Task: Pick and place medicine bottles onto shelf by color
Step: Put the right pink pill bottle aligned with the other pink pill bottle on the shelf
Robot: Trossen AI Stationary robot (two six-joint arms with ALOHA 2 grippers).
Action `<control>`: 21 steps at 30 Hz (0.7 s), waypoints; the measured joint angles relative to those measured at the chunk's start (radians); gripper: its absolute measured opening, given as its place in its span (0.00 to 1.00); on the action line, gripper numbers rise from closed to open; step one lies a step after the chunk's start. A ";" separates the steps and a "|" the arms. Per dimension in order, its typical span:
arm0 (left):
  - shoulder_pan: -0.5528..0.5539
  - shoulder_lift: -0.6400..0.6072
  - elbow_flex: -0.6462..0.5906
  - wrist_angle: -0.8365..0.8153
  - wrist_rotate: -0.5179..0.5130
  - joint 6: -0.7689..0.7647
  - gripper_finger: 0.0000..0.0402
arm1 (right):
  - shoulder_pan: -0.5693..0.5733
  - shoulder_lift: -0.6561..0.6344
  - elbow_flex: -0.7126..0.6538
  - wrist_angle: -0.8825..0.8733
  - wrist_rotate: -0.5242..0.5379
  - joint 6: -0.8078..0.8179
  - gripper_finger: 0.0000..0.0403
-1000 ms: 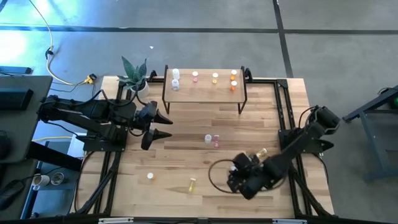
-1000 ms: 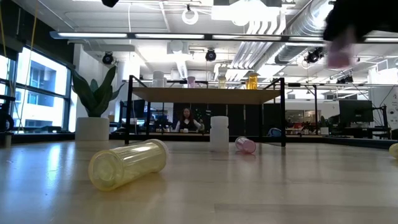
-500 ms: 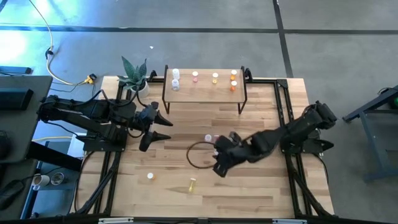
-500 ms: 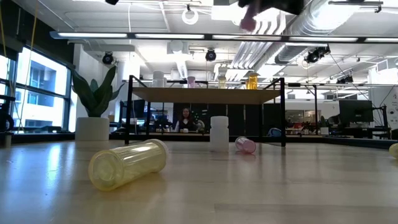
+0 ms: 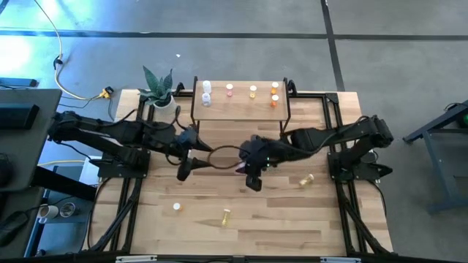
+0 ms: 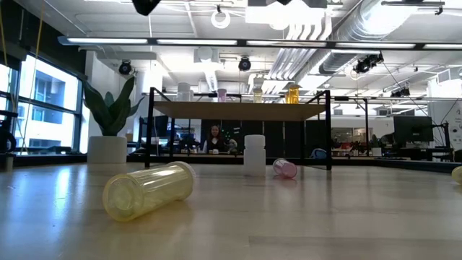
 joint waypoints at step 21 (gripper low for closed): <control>0.001 0.185 0.001 0.317 -0.010 -0.030 0.63 | -0.148 0.000 0.084 0.039 -0.250 -0.182 0.22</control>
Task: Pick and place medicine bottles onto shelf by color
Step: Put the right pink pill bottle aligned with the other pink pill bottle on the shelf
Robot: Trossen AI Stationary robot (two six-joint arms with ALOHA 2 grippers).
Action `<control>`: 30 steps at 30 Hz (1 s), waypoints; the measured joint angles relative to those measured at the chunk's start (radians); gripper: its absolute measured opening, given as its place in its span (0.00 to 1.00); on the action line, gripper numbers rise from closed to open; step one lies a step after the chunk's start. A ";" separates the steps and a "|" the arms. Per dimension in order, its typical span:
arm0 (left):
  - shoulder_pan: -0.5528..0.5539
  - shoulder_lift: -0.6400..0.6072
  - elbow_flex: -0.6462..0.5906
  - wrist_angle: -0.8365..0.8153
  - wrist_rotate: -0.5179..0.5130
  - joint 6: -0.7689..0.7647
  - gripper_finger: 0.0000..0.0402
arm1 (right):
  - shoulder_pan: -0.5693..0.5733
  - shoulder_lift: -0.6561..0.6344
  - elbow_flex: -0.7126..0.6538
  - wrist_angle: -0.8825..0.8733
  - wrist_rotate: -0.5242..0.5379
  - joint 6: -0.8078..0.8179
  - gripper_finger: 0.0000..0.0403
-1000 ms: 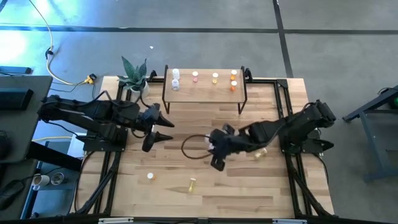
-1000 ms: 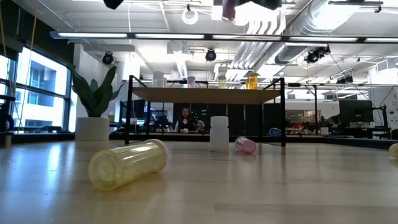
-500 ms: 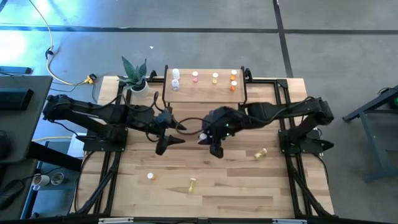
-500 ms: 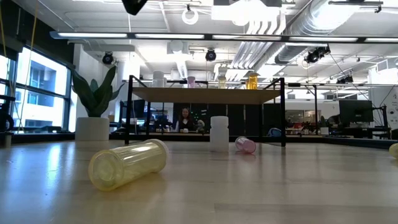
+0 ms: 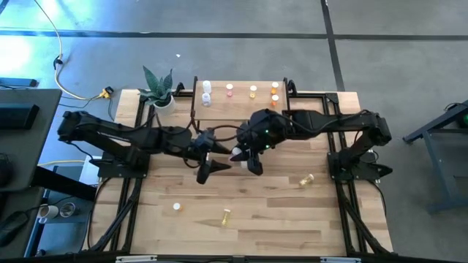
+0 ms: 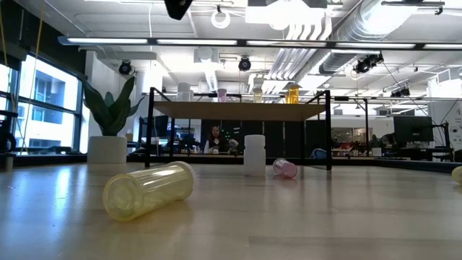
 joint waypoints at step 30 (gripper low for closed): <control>-0.001 0.015 0.000 0.050 -0.054 -0.020 0.21 | -0.006 0.000 0.000 0.028 -0.036 0.000 0.23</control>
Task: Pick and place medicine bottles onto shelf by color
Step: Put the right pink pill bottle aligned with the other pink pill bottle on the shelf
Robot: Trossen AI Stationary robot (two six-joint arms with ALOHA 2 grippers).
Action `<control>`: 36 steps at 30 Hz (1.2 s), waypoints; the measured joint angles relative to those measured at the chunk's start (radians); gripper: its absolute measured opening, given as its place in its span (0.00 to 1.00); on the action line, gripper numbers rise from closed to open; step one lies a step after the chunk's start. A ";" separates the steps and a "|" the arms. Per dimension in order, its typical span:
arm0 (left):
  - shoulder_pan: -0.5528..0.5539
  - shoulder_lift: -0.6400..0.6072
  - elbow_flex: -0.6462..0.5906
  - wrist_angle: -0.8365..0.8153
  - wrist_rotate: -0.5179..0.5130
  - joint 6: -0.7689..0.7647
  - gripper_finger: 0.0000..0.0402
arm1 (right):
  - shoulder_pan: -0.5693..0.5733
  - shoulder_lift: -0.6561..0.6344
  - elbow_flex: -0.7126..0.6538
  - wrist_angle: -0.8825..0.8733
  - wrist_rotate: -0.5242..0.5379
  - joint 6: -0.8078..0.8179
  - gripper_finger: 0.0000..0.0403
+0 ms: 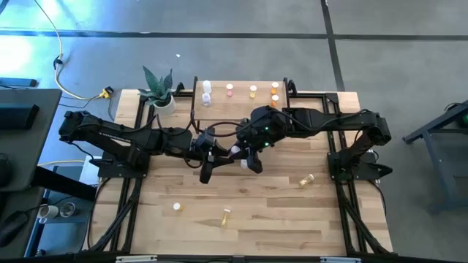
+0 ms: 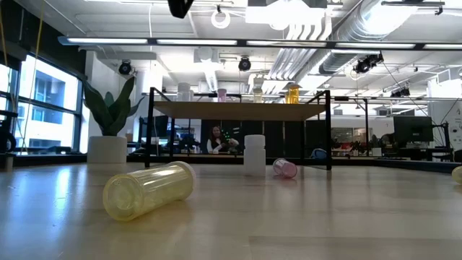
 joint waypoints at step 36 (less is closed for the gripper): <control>0.244 -0.007 0.000 -0.006 -0.101 0.215 0.24 | -0.298 -0.099 -0.001 0.054 0.125 -0.074 0.48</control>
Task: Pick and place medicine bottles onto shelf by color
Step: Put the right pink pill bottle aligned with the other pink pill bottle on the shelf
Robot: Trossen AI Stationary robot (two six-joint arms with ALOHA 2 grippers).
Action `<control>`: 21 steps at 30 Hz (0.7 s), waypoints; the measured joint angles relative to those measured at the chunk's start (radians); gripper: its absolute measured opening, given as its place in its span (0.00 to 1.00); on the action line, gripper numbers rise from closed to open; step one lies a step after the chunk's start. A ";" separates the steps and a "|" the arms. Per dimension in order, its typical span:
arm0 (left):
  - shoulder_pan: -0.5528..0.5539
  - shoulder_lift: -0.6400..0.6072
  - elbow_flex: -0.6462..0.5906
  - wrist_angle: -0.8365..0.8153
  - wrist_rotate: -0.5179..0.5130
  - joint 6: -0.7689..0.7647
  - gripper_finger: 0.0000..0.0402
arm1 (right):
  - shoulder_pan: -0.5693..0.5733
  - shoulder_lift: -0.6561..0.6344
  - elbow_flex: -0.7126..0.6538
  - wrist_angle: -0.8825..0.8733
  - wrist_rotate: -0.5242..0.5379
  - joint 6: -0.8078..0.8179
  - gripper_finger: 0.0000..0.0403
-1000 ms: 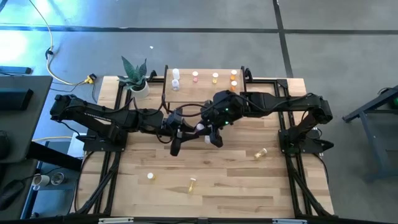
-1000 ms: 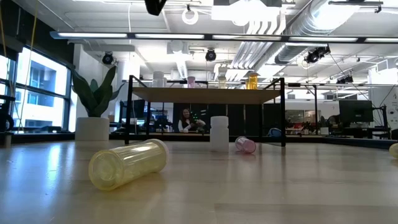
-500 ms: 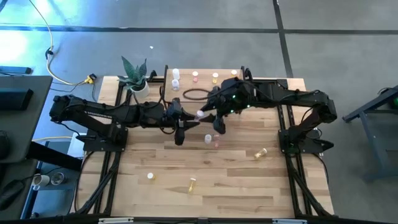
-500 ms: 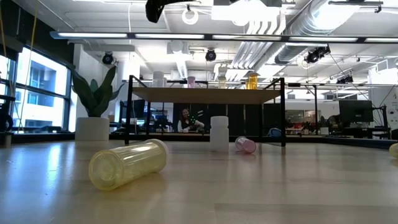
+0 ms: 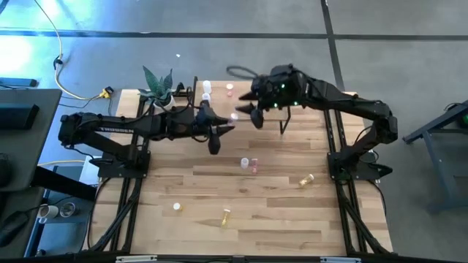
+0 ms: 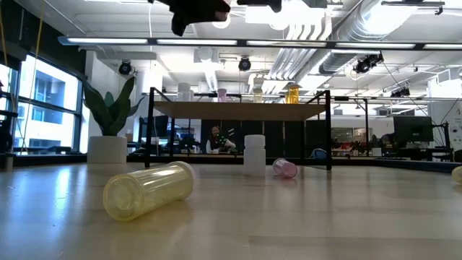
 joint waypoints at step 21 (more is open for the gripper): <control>0.232 0.000 0.000 0.049 0.006 0.163 0.24 | -0.141 0.038 0.000 0.299 0.050 -0.023 0.48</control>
